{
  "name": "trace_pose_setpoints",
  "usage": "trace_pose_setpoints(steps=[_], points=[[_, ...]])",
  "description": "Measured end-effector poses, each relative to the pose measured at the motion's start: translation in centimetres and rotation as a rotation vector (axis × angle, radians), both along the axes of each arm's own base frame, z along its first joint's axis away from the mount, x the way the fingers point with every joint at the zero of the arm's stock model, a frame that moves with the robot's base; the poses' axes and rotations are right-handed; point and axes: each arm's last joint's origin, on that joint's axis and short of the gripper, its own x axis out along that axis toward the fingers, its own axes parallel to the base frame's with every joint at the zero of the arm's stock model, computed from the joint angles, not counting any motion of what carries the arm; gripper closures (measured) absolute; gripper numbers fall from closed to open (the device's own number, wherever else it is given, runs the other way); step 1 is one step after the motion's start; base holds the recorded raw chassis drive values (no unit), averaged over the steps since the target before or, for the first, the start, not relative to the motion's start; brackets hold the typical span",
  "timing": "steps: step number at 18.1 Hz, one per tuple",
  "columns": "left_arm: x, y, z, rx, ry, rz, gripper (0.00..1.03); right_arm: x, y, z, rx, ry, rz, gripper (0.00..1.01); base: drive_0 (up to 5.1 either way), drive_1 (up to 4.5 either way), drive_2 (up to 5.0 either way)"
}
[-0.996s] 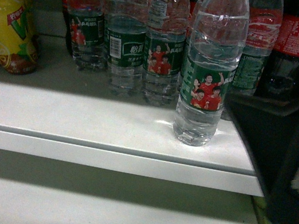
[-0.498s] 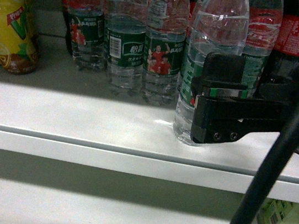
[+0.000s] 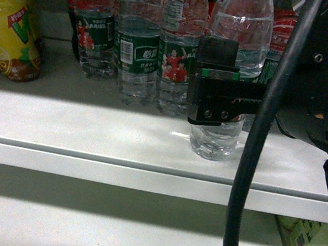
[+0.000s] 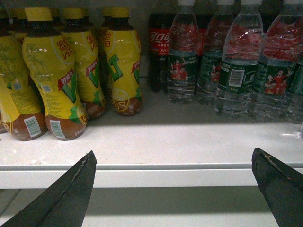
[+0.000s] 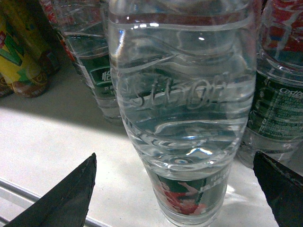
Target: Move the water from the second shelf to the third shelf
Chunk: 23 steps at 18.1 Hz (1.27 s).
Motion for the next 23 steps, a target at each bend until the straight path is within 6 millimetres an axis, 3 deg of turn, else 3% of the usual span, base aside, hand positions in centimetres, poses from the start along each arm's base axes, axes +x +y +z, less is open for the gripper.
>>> trace_pose_setpoints(steps=[9,17,21,23], points=[[0.0,0.0,0.0,0.0,0.0,0.0,0.05,2.4,2.0,-0.6,-0.02,0.018,-0.01,0.03,0.0,0.0,0.0],[0.0,0.0,0.0,0.0,0.0,0.0,0.05,3.6,2.5,-1.1,-0.031,0.014,-0.058,0.04,0.0,0.0,0.0],[0.0,0.0,0.0,0.0,0.0,0.0,0.05,3.8,2.2,-1.0,-0.032,0.003,-0.087,0.46,0.0,0.0,0.0],[0.0,0.0,0.0,0.0,0.0,0.0,0.05,3.9,2.1,-1.0,-0.03,-0.001,-0.088,0.57,0.0,0.0,0.0]])
